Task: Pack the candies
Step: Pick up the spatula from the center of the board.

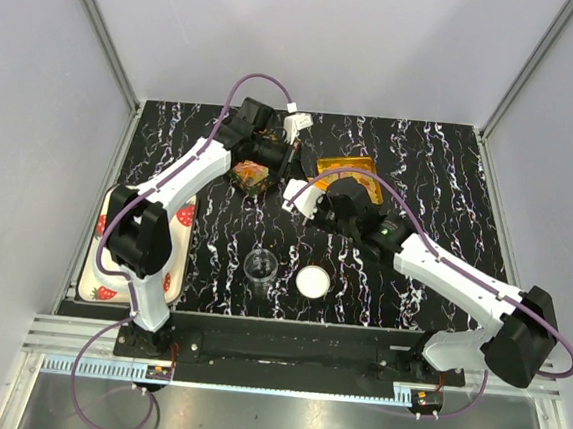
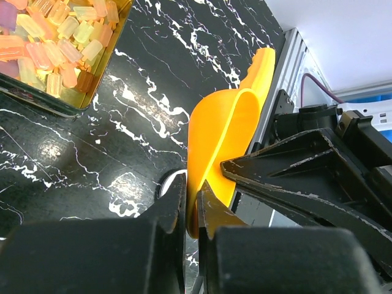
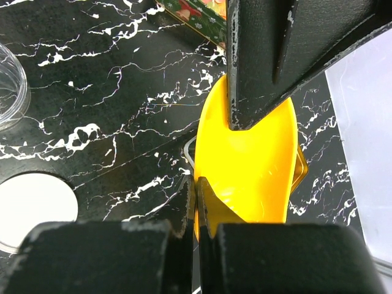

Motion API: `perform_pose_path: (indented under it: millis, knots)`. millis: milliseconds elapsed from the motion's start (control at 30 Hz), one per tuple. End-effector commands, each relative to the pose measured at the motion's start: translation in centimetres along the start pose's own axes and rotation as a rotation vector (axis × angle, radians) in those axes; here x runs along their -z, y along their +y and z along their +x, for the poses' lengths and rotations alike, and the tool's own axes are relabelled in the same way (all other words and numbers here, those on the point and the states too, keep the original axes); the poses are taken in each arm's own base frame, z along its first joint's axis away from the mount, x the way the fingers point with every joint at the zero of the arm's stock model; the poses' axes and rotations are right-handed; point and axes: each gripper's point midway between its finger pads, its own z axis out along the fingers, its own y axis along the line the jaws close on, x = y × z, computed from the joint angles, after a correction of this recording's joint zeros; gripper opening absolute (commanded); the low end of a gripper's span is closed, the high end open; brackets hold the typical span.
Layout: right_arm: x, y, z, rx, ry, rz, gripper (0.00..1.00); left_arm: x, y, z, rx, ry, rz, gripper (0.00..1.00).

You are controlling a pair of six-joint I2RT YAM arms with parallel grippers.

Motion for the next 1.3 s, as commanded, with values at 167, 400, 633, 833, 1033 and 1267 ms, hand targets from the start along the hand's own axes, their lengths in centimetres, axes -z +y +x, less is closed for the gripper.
perform_pose_path:
  millis: [167, 400, 633, 833, 1033, 1267]
  knots:
    - [3.5, -1.9, -4.6, -0.018, -0.136, 0.022, 0.49, 0.9, -0.9, -1.0, -0.076, -0.033, -0.018, 0.0]
    - [6.8, -0.4, -5.0, -0.017, -0.211, -0.057, 0.72, 2.2, -2.1, -1.2, -0.132, -0.051, -0.026, 0.0]
    - [8.5, -0.3, -3.2, 0.007, -0.27, -0.043, 0.74, 3.8, -4.6, -1.1, -0.189, -0.064, 0.044, 0.0]
    - [9.5, -1.1, -2.5, -0.019, -0.295, -0.028, 0.63, 4.9, -6.5, -1.0, -0.251, -0.076, 0.089, 0.0]
    - [9.7, -1.8, -1.6, -0.036, -0.292, -0.003, 0.53, 5.6, -7.5, -0.8, -0.279, -0.083, 0.101, 0.0]
    - [9.0, -1.8, -1.2, -0.033, -0.284, 0.001, 0.48, 5.8, -8.0, -0.4, -0.285, -0.08, 0.122, 0.0]
